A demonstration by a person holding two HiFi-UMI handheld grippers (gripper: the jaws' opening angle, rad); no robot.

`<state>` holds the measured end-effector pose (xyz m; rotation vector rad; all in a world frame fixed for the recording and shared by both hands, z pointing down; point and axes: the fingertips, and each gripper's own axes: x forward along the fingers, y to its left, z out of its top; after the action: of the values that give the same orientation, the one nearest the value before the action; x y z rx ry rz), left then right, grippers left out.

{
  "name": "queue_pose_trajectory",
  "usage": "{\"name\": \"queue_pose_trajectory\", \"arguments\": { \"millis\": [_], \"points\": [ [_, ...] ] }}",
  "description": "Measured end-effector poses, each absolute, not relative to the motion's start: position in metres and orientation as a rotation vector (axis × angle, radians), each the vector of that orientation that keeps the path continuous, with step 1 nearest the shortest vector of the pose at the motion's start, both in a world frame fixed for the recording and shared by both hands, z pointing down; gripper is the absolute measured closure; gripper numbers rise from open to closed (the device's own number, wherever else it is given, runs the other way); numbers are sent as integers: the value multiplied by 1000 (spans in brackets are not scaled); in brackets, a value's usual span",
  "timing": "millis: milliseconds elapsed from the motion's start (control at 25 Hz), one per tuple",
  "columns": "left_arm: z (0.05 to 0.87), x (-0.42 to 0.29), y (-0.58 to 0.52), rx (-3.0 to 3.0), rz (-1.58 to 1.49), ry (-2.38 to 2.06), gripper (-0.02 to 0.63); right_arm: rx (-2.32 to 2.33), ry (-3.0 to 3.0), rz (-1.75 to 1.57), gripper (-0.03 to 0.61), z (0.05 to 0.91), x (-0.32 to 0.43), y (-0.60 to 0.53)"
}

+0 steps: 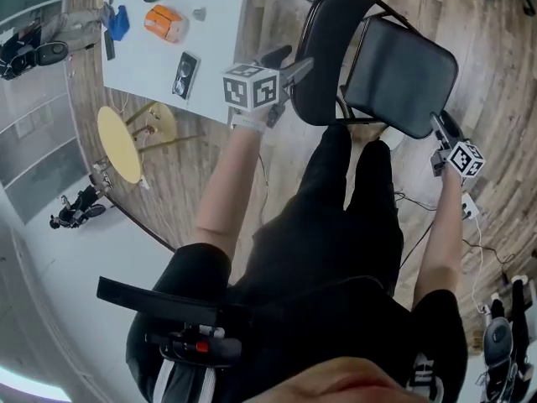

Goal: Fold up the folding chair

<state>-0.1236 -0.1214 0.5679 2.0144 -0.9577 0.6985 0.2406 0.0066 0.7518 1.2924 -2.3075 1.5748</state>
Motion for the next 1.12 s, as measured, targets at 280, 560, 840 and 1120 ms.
{"name": "queue_pose_trajectory", "arguments": {
  "millis": [280, 560, 840, 1120],
  "points": [
    [602, -121, -131, 1950, 757, -829, 362, 1429, -2092, 1824, 311, 859, 290, 14],
    [613, -116, -130, 1910, 877, -791, 462, 1414, -1996, 1906, 307, 931, 331, 14],
    [607, -115, -125, 1859, 929, -765, 477, 1300, -2038, 2072, 287, 969, 332, 7],
    [598, -112, -123, 1843, 929, -726, 486, 929, -2171, 2317, 291, 975, 304, 3]
  ]
}}
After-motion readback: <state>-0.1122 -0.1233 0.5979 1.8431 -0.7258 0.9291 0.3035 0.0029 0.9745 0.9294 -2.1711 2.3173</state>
